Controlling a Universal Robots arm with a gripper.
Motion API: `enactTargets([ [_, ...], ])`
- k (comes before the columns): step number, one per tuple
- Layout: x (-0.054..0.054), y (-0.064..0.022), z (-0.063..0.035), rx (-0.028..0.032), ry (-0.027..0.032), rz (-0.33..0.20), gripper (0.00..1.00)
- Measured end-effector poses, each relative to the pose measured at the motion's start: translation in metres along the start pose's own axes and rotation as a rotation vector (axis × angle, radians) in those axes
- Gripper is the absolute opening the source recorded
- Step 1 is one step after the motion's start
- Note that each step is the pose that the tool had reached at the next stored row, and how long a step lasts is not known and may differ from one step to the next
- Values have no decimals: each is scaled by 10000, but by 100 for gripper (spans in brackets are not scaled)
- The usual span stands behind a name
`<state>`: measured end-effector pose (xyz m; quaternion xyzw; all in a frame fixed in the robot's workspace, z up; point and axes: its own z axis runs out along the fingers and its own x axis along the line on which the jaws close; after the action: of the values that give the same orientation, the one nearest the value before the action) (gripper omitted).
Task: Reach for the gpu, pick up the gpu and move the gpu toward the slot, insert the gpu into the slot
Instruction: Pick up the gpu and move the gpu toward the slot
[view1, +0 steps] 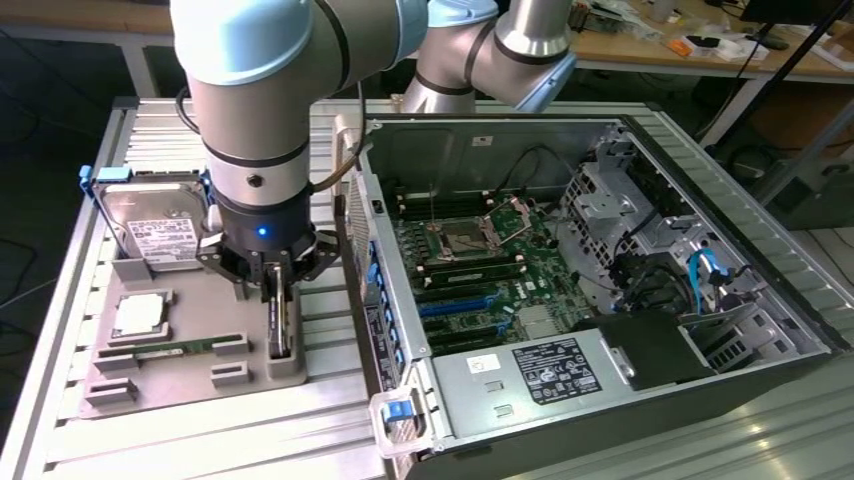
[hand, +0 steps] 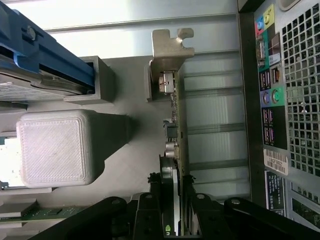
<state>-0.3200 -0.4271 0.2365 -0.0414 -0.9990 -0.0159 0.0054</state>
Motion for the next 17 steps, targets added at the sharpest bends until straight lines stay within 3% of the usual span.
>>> enactTargets([
  [17, 3, 8, -264, 1, 1, -24, 27],
])
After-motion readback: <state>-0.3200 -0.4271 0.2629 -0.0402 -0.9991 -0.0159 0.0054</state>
